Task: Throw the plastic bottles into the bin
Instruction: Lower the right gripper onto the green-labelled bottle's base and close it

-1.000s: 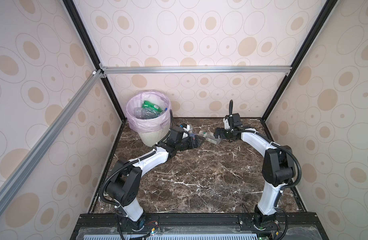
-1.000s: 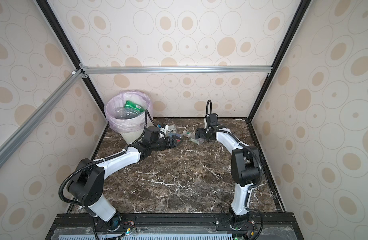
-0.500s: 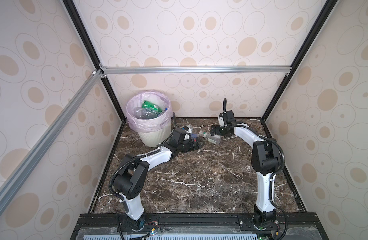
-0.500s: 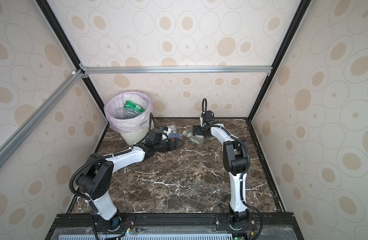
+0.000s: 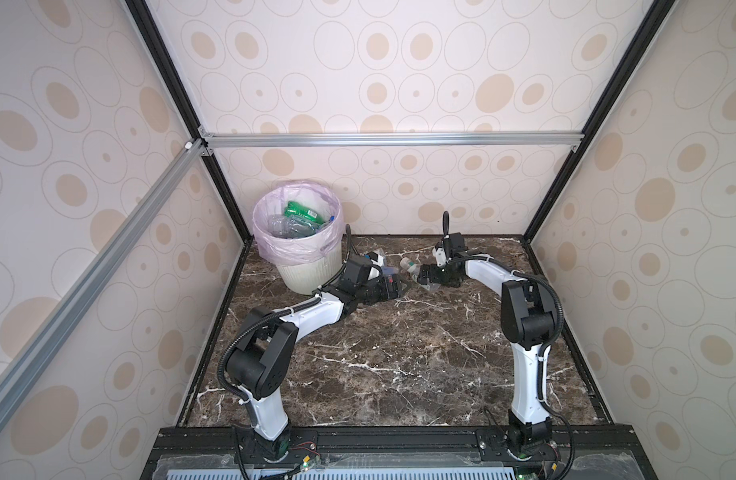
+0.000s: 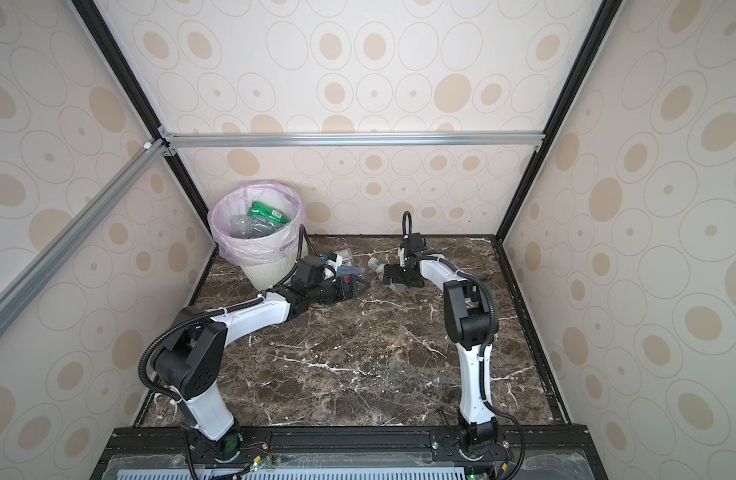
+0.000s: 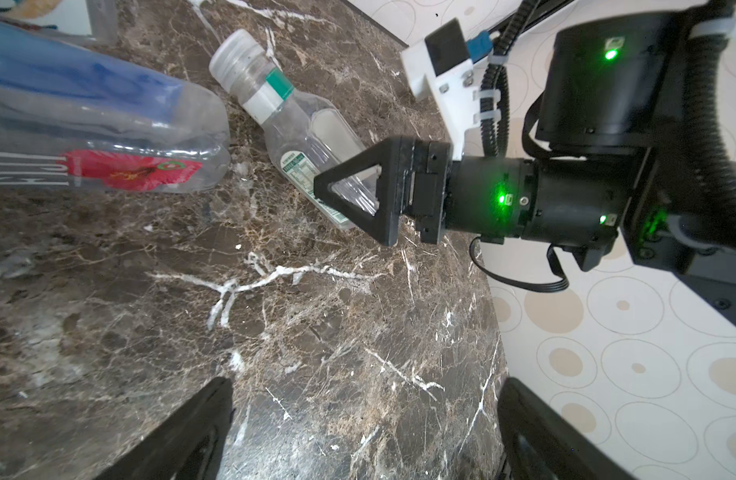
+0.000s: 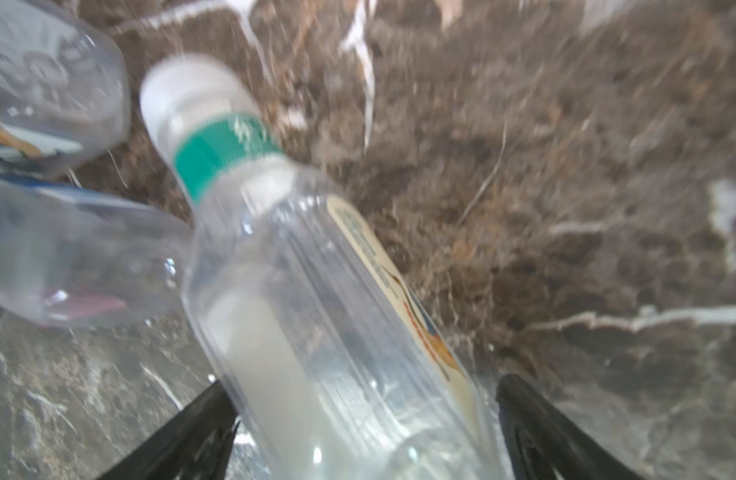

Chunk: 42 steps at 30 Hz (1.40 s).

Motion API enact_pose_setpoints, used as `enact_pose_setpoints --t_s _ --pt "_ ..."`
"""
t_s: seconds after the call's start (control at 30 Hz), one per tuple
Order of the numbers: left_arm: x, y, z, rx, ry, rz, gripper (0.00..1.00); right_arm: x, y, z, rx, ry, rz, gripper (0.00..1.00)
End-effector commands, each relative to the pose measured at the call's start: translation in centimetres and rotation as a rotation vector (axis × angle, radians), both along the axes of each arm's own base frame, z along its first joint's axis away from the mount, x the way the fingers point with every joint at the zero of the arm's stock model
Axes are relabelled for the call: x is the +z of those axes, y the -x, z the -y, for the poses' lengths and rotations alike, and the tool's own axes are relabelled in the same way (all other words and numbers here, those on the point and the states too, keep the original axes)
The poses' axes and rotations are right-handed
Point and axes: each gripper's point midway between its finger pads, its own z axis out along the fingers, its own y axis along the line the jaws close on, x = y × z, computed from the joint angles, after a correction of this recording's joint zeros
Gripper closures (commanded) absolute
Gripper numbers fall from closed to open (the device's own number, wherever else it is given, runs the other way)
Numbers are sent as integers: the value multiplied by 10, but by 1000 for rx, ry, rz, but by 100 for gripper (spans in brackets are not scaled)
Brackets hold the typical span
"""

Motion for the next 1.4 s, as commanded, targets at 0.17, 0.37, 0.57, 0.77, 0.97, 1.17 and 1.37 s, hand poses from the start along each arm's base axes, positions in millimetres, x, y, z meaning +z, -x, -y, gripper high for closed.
enact_pose_setpoints --t_s 0.17,0.37,0.57,0.77,0.97,1.17,1.37 --pt "14 2 5 -9 47 17 1 26 14 -3 6 -3 37 0" --pt "12 3 4 -9 45 10 1 28 9 -4 4 3 51 0" --pt "10 2 4 -6 45 3 1 25 1 -8 12 16 49 0" --pt "6 2 5 -9 47 -8 1 18 -6 -9 17 31 39 6" --pt "6 3 5 -6 46 -9 1 14 -2 -24 40 38 34 13" --pt "5 5 4 -5 48 -17 1 9 0 -24 47 59 20 20" --pt "8 6 2 0 52 -11 1 6 0 -23 44 74 16 26"
